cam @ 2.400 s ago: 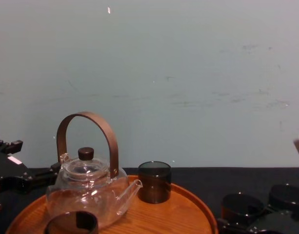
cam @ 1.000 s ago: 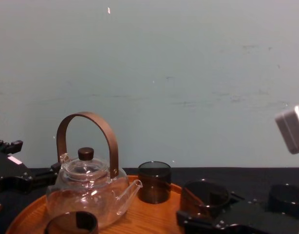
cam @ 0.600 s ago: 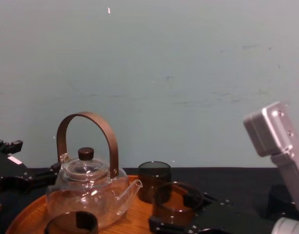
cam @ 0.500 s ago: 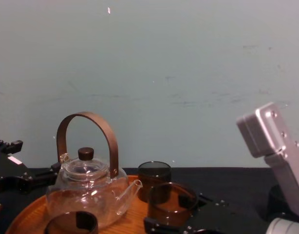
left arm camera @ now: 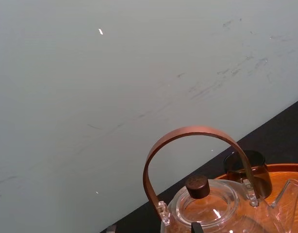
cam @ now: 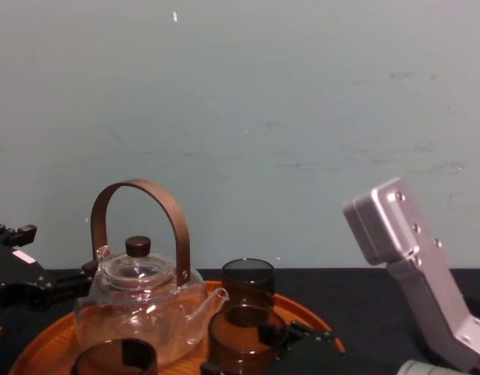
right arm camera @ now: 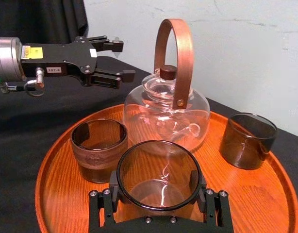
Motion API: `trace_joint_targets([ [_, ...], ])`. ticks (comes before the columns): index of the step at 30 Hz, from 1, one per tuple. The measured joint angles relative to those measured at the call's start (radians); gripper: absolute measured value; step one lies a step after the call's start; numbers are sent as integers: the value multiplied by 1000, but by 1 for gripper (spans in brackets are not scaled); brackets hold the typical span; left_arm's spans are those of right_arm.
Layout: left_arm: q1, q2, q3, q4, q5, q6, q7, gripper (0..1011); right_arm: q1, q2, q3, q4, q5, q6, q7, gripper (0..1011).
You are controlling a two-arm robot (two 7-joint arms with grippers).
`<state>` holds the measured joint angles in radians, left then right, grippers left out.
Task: Pick up the glass from the table and place it on the tray.
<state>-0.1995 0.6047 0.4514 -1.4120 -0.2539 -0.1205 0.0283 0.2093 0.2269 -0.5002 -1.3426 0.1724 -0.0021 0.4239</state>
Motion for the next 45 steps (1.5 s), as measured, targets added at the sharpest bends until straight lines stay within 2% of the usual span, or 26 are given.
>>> trace_joint_targets([
  [29,0,0,0,0,0,0,0,1001,45,-38,-34,109,5,-23,25,905],
  [45,0,0,0,0,0,0,0,1001,53,-39,-43,122,7,-19,34,905],
])
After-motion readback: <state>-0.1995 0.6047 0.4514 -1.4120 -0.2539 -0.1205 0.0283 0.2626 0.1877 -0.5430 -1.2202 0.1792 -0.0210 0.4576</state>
